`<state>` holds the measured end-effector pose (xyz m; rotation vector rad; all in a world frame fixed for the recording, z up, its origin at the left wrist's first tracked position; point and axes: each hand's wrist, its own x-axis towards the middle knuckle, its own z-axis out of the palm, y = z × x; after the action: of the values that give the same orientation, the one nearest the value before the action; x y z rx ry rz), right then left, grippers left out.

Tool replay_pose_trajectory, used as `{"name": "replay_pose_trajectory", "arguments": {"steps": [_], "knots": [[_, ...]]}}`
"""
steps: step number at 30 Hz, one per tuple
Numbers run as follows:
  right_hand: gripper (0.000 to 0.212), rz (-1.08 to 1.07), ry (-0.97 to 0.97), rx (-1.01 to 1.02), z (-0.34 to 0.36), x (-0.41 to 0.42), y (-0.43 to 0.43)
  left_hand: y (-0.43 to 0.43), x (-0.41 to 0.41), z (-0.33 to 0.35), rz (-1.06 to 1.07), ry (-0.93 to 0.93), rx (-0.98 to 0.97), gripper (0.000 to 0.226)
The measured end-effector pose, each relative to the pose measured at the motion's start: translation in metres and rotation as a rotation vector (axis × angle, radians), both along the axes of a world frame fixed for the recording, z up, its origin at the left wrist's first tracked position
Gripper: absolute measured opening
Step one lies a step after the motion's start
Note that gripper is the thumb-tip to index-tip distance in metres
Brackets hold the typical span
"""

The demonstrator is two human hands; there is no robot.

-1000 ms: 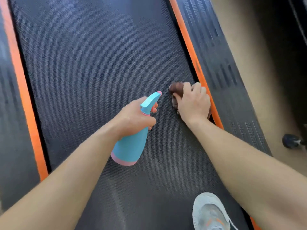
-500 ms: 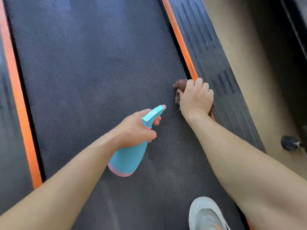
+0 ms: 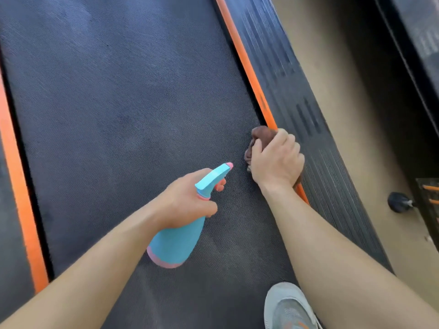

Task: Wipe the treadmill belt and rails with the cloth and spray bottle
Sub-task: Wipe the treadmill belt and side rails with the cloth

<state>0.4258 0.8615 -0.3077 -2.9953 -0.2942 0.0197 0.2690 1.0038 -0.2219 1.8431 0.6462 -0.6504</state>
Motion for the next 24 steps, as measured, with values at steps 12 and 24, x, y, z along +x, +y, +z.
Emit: {"name": "replay_pose_trajectory", "arguments": {"steps": [12, 24], "knots": [[0.034, 0.096, 0.002, 0.013, -0.011, -0.034, -0.041, 0.002, -0.008, 0.002, 0.003, -0.011, -0.02, 0.062], [0.025, 0.185, -0.029, -0.031, -0.01, 0.036, 0.048, 0.006, -0.011, -0.006, 0.015, -0.062, -0.004, 0.053]]}}
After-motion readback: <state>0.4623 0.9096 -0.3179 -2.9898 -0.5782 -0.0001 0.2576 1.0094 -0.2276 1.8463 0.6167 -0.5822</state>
